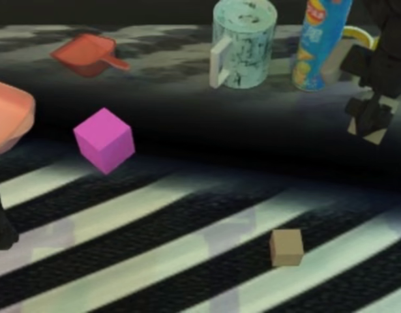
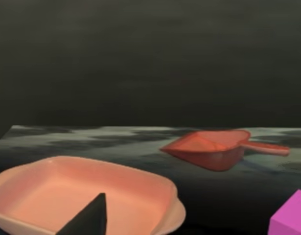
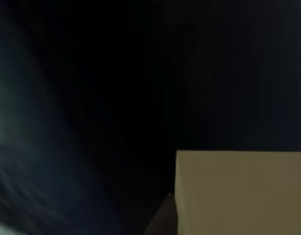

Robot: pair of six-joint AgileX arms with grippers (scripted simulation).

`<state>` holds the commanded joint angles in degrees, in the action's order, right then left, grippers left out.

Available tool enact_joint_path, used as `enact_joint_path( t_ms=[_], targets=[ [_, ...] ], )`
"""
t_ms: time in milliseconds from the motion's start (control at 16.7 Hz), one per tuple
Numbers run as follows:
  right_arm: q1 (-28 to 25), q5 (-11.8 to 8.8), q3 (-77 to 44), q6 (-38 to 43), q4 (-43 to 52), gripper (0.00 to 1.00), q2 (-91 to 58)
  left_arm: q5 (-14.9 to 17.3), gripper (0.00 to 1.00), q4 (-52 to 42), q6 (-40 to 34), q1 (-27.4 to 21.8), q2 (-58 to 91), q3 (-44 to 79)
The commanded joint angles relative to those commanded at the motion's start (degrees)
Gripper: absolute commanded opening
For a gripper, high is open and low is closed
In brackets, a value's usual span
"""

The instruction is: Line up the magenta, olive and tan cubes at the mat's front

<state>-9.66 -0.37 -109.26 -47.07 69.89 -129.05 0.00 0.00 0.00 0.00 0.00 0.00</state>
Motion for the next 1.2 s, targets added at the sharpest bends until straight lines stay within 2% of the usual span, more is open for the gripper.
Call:
enact_joint_path(
  t_ms=[120,240,660,780,960,1200],
  targets=[
    [-2.0,0.0,0.7,0.2,0.0,0.00,0.6,0.0,1.00,0.0,0.0,0.0,0.0,0.0],
    [-6.4,-0.1,2.3,0.7,-0.2,0.00,1.8,0.0,1.00,0.0,0.0,0.0,0.0,0.0],
    [-30.2,-0.3,10.9,3.7,-1.3,0.00,8.8,0.0,1.00,0.0,0.0,0.0,0.0,0.0],
    [-35.4,-0.3,13.0,4.5,-1.8,0.00,10.8,0.0,1.00,0.0,0.0,0.0,0.0,0.0],
    [-38.8,-0.2,14.5,5.2,-2.3,0.00,12.4,0.0,1.00,0.0,0.0,0.0,0.0,0.0],
    [-38.6,-0.2,14.3,5.3,-2.2,0.00,12.2,0.0,1.00,0.0,0.0,0.0,0.0,0.0]
  ],
)
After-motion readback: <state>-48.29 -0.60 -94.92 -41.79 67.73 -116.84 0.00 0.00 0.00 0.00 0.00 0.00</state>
